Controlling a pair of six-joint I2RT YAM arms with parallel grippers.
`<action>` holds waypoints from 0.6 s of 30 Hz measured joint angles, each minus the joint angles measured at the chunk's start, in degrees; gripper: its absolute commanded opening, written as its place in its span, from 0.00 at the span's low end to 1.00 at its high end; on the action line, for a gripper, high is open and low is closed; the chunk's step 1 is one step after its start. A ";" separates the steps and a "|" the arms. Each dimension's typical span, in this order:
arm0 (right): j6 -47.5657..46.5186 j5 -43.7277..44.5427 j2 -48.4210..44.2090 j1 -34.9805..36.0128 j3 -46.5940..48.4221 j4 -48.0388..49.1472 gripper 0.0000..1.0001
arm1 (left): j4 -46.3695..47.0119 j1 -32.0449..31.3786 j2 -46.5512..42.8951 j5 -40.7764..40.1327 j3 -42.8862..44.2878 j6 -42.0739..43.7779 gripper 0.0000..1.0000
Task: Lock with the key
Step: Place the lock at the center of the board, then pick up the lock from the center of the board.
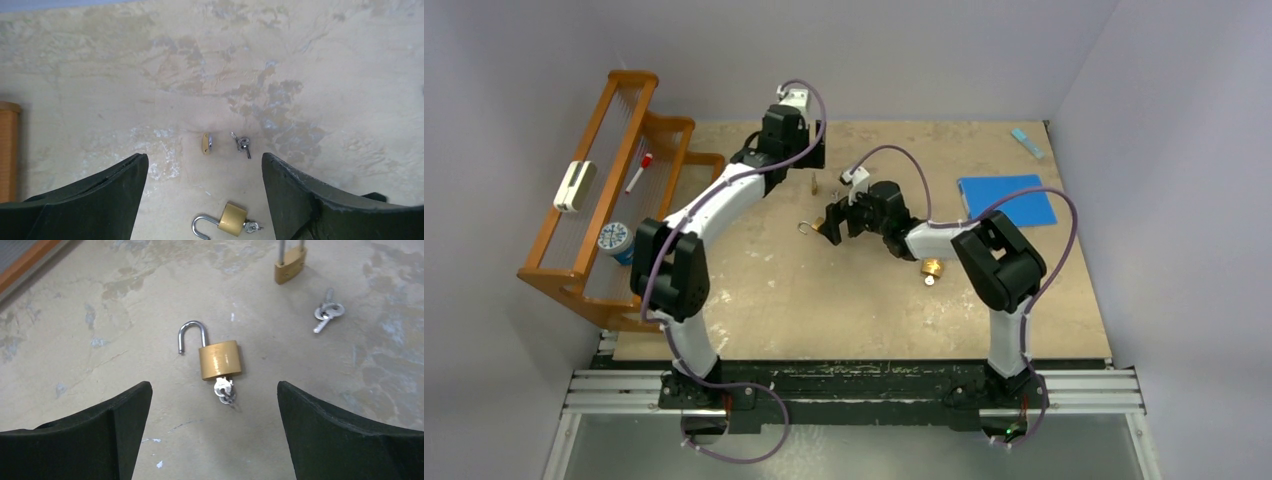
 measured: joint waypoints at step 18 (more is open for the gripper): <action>-10.86 8.92 6.21 5.42 7.67 -10.91 0.82 | 7.78 9.46 -11.89 3.23 -19.74 -1.55 0.86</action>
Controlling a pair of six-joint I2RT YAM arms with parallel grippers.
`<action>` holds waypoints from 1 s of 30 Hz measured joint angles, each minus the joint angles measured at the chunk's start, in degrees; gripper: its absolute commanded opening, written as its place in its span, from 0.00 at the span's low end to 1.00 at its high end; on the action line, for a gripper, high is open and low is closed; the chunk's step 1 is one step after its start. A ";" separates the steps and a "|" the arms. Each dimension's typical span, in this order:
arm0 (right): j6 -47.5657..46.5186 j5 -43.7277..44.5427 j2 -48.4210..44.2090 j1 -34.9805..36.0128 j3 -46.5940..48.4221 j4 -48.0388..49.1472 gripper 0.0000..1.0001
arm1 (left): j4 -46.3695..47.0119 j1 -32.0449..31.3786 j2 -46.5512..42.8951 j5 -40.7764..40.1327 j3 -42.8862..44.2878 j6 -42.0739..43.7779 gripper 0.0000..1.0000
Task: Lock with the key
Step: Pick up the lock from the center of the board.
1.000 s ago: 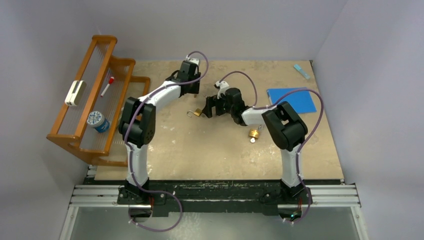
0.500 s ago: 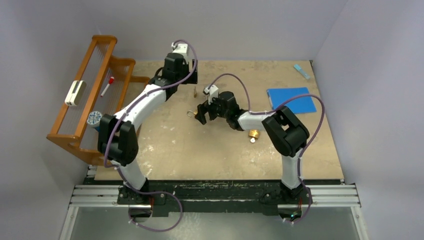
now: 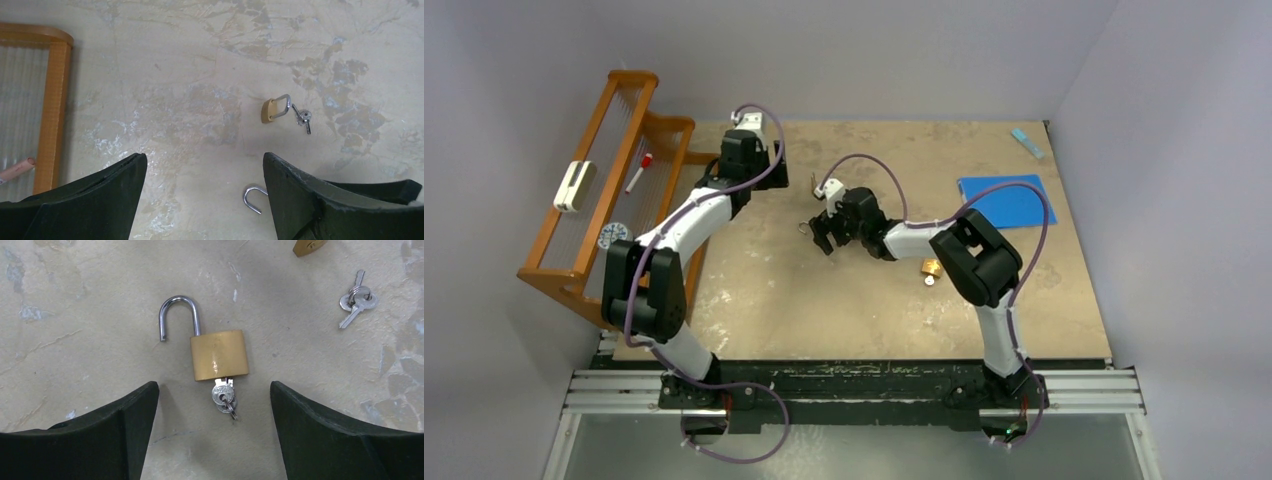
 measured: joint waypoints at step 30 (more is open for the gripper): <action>-1.22 -1.84 2.95 -0.44 4.94 -2.43 0.00 | 10.08 4.02 -3.10 14.56 -8.61 2.60 0.84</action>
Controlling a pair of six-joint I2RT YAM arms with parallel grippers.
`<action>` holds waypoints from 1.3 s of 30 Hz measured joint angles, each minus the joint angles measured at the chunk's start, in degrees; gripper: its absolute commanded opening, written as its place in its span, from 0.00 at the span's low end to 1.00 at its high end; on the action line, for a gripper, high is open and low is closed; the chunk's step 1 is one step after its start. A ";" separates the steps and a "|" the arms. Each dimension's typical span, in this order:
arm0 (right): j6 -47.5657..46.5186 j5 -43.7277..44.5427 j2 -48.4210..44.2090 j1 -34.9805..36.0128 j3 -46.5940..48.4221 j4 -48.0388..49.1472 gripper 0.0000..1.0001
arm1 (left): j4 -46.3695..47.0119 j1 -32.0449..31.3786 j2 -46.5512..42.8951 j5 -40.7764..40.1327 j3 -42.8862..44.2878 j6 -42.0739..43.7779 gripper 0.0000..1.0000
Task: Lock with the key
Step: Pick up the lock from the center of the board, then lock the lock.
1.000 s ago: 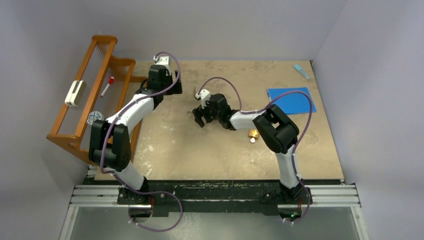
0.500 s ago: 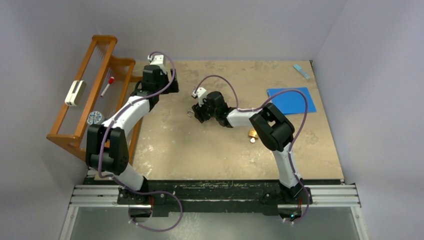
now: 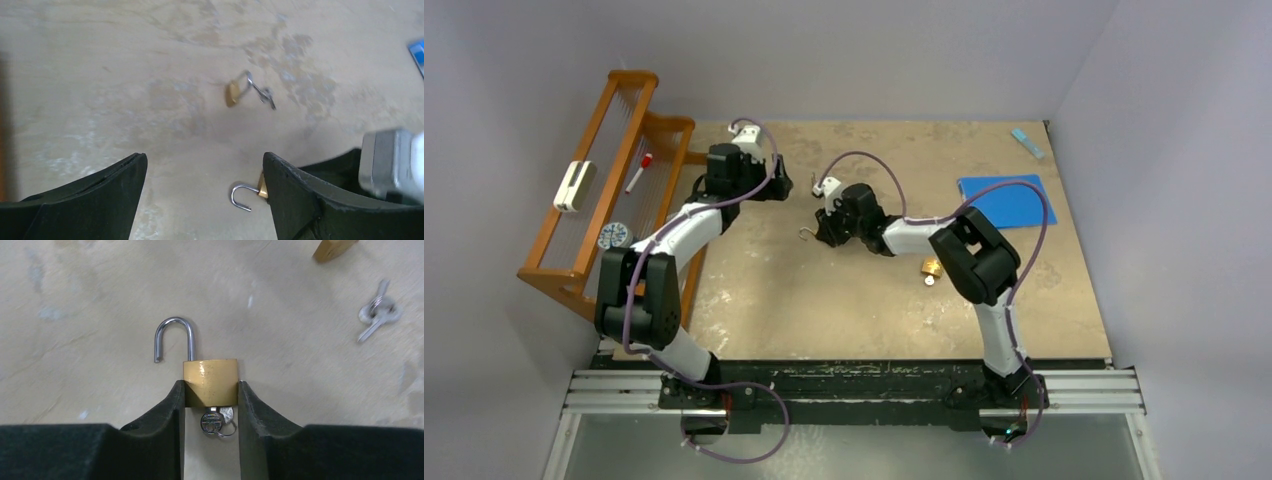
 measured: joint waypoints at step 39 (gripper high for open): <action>22.01 -46.42 -19.71 -14.23 -7.21 -1.07 0.00 | -67.17 0.59 13.94 63.10 20.72 79.91 0.62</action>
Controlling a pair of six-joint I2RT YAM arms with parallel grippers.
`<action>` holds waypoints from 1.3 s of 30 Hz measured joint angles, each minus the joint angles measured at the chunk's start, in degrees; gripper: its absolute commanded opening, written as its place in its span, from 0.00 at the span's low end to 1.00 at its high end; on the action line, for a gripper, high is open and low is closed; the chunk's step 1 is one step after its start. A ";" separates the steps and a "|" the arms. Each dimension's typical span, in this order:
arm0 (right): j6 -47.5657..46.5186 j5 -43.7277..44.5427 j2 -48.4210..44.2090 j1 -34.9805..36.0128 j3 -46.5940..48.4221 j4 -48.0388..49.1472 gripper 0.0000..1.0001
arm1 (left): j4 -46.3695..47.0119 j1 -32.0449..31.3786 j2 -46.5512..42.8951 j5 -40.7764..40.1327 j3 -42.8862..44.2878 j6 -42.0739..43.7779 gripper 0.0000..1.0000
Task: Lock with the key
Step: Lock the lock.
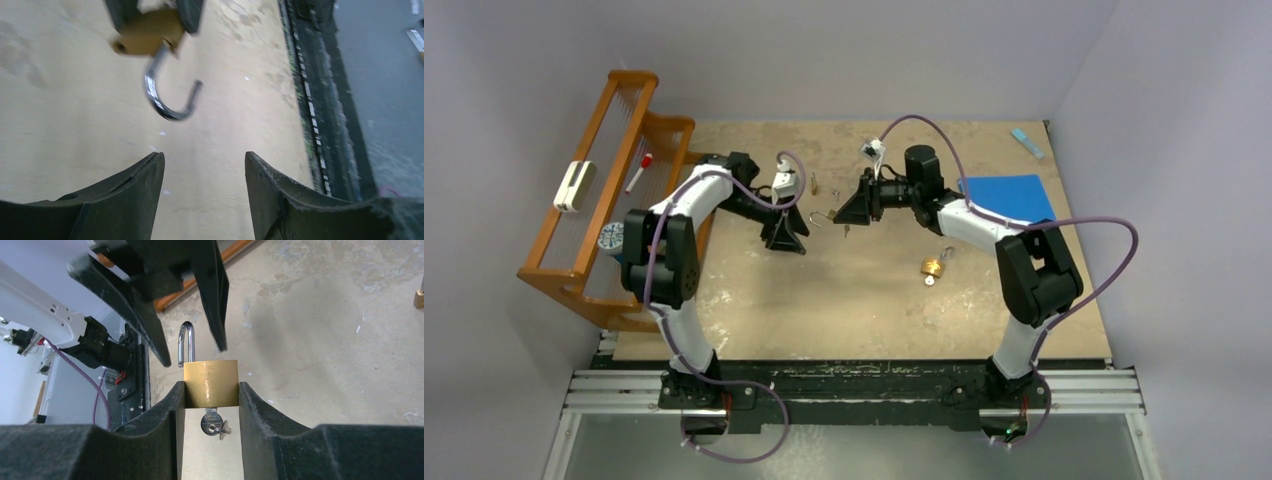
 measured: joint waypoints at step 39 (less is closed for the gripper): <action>-12.41 8.87 -8.92 5.31 7.28 -18.08 0.00 | -19.56 6.62 12.41 6.40 42.27 -12.68 0.80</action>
